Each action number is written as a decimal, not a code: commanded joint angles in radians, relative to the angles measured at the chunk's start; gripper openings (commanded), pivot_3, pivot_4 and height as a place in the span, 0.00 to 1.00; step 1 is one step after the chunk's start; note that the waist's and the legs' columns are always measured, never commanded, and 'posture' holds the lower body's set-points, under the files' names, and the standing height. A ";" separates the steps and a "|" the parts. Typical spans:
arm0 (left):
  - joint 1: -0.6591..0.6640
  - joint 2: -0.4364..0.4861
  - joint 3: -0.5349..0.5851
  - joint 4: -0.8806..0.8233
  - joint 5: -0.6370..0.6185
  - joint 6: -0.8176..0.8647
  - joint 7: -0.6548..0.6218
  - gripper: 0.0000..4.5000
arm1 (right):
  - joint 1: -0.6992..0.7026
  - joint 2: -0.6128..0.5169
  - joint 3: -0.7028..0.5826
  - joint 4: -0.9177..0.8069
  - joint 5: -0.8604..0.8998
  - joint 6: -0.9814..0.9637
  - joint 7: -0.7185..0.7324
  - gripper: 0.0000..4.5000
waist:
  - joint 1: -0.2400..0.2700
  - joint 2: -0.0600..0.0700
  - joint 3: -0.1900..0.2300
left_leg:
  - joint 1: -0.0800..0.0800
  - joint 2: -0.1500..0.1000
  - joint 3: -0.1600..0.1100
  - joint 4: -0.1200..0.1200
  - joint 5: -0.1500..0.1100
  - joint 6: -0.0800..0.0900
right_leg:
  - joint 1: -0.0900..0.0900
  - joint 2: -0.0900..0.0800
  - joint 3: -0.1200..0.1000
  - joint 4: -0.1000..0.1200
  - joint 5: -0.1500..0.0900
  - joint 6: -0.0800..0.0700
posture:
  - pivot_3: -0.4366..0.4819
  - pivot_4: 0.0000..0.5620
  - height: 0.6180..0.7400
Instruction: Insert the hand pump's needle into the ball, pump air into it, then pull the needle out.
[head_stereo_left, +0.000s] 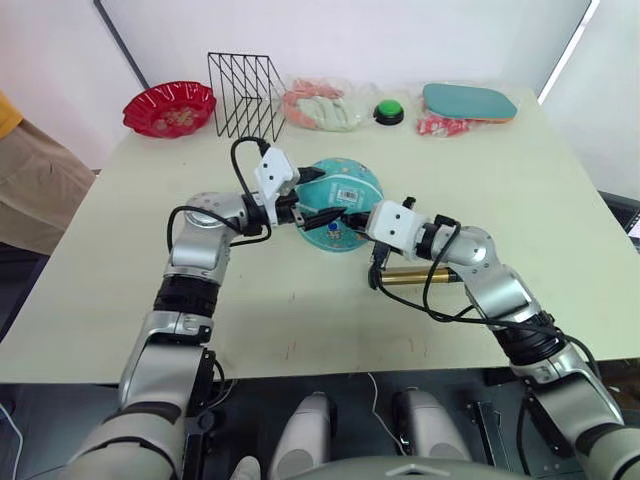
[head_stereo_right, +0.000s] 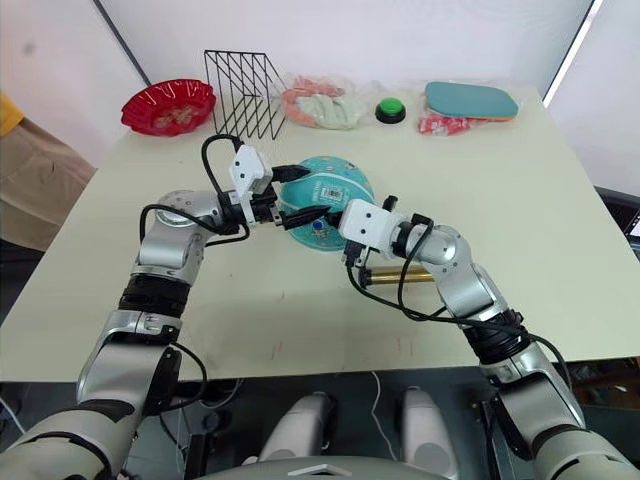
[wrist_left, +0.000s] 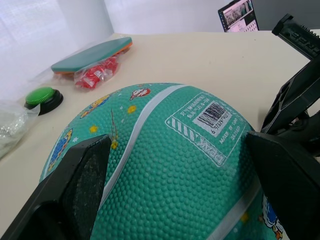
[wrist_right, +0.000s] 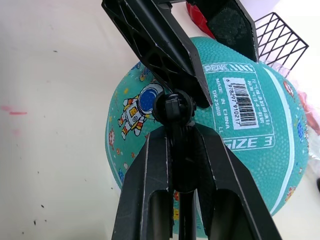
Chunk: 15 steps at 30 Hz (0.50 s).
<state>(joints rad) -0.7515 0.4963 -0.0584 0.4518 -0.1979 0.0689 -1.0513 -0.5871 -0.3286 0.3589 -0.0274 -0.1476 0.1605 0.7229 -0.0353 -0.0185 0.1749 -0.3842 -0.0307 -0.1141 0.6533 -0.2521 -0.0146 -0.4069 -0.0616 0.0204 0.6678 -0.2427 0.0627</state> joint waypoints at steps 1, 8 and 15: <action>0.009 0.012 -0.027 0.074 0.074 0.014 0.053 1.00 | -0.004 -0.003 -0.033 -0.144 0.043 -0.046 0.013 0.01 | 0.002 0.000 0.000 | 0.000 0.000 0.000 0.000 0.000 0.000 | 0.000 0.000 0.000 0.000 0.000 0.000 | 0.48 0.27 1.00; 0.006 0.015 -0.051 0.092 0.088 0.017 0.077 1.00 | 0.002 -0.021 -0.038 -0.189 0.045 -0.031 0.011 0.01 | 0.005 0.000 0.000 | -0.001 0.000 0.000 0.000 0.000 0.000 | 0.000 0.000 -0.001 -0.001 0.000 0.000 | 0.48 0.27 1.00; 0.006 0.017 -0.084 0.130 0.114 0.013 0.095 1.00 | 0.010 -0.032 -0.054 -0.262 0.079 0.047 0.029 0.01 | 0.019 0.000 0.000 | -0.001 0.000 -0.001 0.000 0.000 0.000 | 0.000 0.000 -0.001 -0.001 0.000 0.000 | 0.48 0.27 1.00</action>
<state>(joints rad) -0.7817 0.4911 -0.1244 0.4611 -0.1832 0.0394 -1.0244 -0.5562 -0.3685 0.3489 -0.1221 -0.1365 0.2523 0.7279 -0.0161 -0.0185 0.1749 -0.3851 -0.0308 -0.1146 0.6533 -0.2521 -0.0145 -0.4069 -0.0618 0.0193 0.6665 -0.2427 0.0627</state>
